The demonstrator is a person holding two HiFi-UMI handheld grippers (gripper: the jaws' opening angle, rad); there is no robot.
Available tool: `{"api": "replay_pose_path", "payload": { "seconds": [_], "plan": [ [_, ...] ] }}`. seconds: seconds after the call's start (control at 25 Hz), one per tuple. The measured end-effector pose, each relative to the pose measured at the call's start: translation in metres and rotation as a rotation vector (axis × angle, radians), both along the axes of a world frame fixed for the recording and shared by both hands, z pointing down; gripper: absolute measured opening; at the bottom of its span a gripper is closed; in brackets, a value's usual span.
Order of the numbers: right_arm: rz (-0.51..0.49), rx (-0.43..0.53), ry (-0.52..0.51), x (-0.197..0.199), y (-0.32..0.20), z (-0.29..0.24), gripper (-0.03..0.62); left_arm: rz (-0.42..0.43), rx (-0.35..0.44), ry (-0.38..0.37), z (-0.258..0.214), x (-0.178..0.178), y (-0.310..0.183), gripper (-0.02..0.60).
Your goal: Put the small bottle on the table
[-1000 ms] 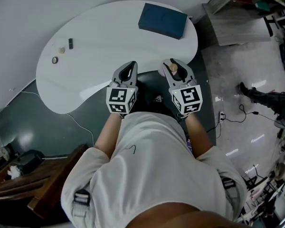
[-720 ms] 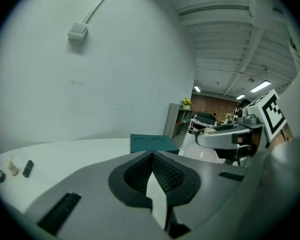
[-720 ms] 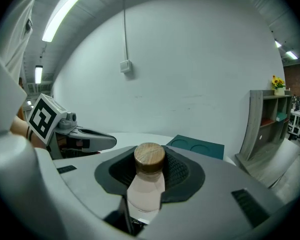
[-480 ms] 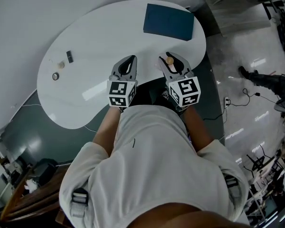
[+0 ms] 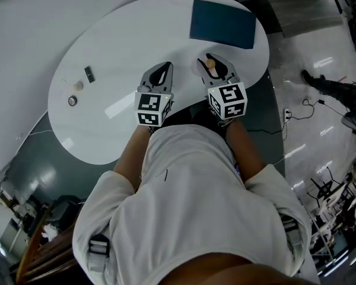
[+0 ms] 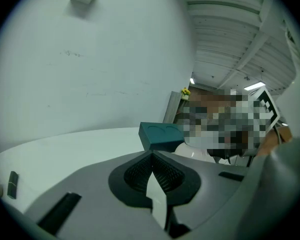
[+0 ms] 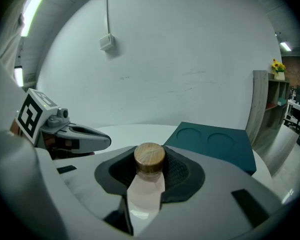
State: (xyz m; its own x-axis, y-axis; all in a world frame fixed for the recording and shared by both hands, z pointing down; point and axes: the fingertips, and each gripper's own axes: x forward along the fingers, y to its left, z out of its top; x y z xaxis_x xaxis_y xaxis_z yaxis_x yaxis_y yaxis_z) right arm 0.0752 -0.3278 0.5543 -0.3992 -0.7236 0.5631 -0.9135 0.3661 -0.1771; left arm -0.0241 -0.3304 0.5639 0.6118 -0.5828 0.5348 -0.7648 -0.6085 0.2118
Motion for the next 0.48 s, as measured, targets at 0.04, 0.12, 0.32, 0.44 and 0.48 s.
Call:
{"api": "replay_pose_path", "payload": {
  "seconds": [0.04, 0.12, 0.32, 0.44, 0.48],
  "plan": [
    [0.001, -0.008, 0.006, -0.001, -0.005, 0.006, 0.121, -0.005, -0.006, 0.004, 0.003, -0.002, -0.003, 0.012],
    [0.001, -0.022, 0.013, -0.004, -0.013, 0.016, 0.121, -0.013, -0.019, 0.009, 0.01, -0.004, -0.009, 0.012],
    [-0.009, -0.05, 0.025, -0.012, -0.028, 0.035, 0.121, -0.01, -0.038, -0.003, 0.024, -0.01, -0.013, 0.012],
    [-0.016, -0.064, 0.028, -0.018, -0.036, 0.045, 0.121, -0.004, -0.045, -0.017, 0.034, -0.014, -0.015, 0.012],
    [-0.018, -0.068, 0.029, -0.02, -0.038, 0.047, 0.121, -0.004, -0.051, -0.019, 0.037, -0.015, -0.015, 0.012]
  ]
}}
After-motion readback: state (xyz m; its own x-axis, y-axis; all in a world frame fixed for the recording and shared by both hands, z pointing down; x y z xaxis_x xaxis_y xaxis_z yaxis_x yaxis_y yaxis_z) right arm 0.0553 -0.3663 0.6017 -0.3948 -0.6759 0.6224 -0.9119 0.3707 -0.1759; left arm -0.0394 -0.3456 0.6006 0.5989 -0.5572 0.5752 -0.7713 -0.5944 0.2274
